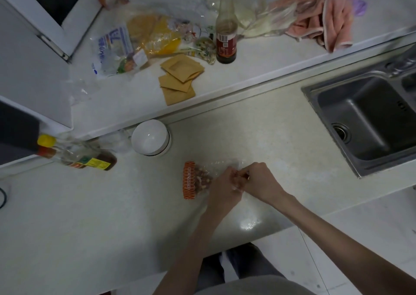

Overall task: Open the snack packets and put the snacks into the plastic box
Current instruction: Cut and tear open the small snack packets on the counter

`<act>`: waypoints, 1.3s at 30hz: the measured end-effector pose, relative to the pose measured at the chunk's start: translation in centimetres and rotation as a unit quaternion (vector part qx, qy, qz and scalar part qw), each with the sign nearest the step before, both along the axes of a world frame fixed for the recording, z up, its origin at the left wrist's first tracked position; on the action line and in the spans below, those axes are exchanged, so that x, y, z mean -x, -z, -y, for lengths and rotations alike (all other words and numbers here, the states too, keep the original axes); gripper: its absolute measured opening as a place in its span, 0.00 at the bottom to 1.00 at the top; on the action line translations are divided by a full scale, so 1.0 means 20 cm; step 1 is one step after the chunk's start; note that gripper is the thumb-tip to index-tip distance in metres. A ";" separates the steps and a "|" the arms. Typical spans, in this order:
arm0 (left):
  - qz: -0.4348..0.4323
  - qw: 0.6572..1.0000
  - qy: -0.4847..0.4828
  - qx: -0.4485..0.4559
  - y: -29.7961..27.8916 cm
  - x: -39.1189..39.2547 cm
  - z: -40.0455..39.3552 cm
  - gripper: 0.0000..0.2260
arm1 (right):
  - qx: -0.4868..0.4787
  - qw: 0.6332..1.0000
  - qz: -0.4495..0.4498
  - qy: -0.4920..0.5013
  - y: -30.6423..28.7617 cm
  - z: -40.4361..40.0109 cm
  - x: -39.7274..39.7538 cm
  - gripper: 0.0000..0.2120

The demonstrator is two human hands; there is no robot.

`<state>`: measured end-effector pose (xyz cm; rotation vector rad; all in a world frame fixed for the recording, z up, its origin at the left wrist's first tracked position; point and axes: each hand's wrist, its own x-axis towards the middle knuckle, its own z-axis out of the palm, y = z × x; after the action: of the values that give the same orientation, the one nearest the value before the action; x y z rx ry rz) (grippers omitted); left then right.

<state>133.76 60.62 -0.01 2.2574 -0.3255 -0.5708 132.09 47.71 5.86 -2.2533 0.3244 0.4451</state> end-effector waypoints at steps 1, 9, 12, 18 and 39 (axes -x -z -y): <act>0.000 1.000 -0.001 0.009 -0.01 0.00 0.00 0.11 | 0.010 1.000 -0.002 -0.012 -0.02 -0.01 0.00 0.09; 0.001 1.000 -0.011 0.025 0.00 -0.02 -0.06 0.11 | -0.122 0.992 -0.027 0.020 -0.12 -0.05 0.01 0.09; -0.027 0.999 -0.039 0.023 0.03 0.02 -0.10 0.14 | -0.116 0.993 -0.015 0.015 -0.07 -0.03 0.02 0.04; -0.026 0.998 -0.054 0.018 0.08 0.08 -0.17 0.16 | -0.029 0.999 -0.014 -0.016 0.03 0.05 -0.02 0.09; -0.069 0.979 -0.192 -0.010 0.10 -0.01 -0.54 0.11 | 0.101 0.983 -0.115 0.103 0.23 0.27 0.00 0.10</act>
<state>133.89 71.35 -1.93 2.2060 0.1861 -0.5215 132.02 42.24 1.32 -2.3337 0.7445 0.5845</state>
